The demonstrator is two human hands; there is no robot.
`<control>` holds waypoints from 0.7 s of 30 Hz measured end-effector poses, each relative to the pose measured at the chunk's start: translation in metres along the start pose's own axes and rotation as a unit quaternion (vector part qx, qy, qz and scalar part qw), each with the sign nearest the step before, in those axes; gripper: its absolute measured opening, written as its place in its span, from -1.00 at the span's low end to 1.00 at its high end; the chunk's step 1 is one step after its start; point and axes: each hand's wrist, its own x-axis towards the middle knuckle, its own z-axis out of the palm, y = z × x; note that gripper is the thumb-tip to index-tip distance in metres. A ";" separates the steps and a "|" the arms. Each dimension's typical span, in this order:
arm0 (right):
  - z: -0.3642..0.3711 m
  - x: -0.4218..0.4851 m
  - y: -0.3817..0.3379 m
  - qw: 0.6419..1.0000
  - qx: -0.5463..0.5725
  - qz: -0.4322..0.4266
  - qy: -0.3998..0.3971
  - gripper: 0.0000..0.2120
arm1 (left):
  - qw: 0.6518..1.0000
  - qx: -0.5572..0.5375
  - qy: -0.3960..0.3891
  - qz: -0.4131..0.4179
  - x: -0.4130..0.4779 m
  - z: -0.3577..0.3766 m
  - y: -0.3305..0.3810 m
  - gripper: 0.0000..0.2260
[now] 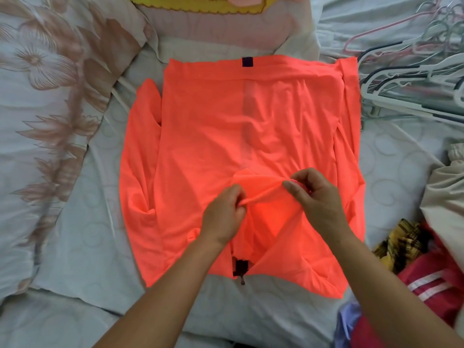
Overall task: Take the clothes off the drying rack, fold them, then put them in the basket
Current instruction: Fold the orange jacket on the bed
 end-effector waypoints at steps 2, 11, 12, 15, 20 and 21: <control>-0.014 0.005 0.004 0.991 -0.116 -0.043 -0.051 -0.77 | 0.995 -0.041 0.088 0.029 0.008 -0.029 -0.002 -0.78; -0.019 -0.009 0.005 0.982 -0.187 -0.025 0.020 -0.81 | 0.966 0.186 0.084 0.156 0.023 -0.041 -0.024 -0.72; -0.021 -0.011 0.007 0.983 -0.185 -0.010 0.017 -0.81 | 0.967 0.199 0.074 0.142 0.026 -0.043 -0.029 -0.71; -0.028 -0.015 0.013 0.982 -0.185 0.008 0.018 -0.74 | 0.966 0.125 0.141 0.178 0.053 -0.067 -0.002 -0.66; -0.020 -0.008 0.017 0.989 -0.135 0.041 0.048 -0.73 | 0.960 -0.012 0.158 0.229 0.085 -0.084 0.041 -0.36; -0.019 -0.007 0.020 0.989 -0.136 0.054 0.032 -0.72 | 0.967 -0.008 0.156 0.200 0.082 -0.079 0.028 -0.32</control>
